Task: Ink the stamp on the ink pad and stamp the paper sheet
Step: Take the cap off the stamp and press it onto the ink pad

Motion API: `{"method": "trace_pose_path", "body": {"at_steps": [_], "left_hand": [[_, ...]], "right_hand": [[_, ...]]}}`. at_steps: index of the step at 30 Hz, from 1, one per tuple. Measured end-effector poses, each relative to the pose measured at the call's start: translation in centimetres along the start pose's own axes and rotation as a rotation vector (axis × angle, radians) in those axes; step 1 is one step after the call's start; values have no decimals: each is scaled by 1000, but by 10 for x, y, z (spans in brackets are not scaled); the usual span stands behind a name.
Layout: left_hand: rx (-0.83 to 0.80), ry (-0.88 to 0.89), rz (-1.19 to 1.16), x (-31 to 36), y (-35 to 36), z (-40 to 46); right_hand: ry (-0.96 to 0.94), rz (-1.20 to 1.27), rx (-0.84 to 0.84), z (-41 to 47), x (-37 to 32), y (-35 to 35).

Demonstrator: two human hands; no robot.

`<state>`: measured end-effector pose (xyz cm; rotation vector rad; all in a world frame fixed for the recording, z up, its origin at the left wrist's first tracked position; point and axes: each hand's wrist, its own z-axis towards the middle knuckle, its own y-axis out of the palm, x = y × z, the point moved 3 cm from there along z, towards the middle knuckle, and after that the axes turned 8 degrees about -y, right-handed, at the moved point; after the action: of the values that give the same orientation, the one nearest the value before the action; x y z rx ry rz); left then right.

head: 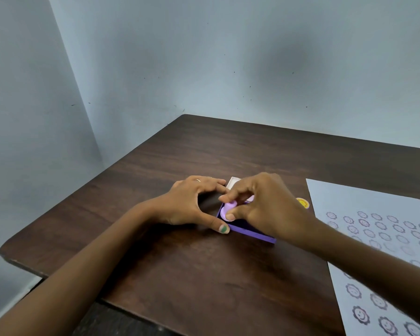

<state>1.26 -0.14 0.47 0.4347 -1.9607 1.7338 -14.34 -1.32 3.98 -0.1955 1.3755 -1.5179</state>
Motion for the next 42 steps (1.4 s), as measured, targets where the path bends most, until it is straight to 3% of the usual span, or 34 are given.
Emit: {"method": "trace_pose_path", "body": {"at_steps": [3, 7, 10, 14, 18, 22, 26, 30, 33, 37, 40, 42], "left_hand": [[-8, -2, -19, -1, 0, 0], [-4, 2, -2, -1, 1, 1], [-9, 2, -15, -1, 1, 0], [-12, 1, -14, -1, 1, -1], [-2, -1, -15, -1, 1, 0], [-3, -4, -17, -1, 1, -1], [1, -5, -31, -1, 1, -1], [5, -2, -15, -2, 2, 0], [2, -1, -40, -2, 2, 0], [8, 11, -25, -2, 2, 0], [12, 15, -39, -2, 1, 0], [13, 10, -41, -3, 1, 0]], "right_hand": [[-128, -116, -34, -6, -12, 7], [19, 21, 54, -2, -2, -1], [-145, -131, 24, -11, -14, 8], [49, 41, 98, -6, -1, 1], [-141, -140, 40, -15, -15, 12], [67, 20, 122, -7, -2, 3], [-114, -131, 78, -13, -14, 11], [81, 46, 142, -8, -1, 5], [-59, -70, 70, -10, -9, 10], [15, 4, 134, -9, -3, 5], [-173, -173, 91, -15, -15, 13], [-123, -109, 112, -15, -12, 15]]}}
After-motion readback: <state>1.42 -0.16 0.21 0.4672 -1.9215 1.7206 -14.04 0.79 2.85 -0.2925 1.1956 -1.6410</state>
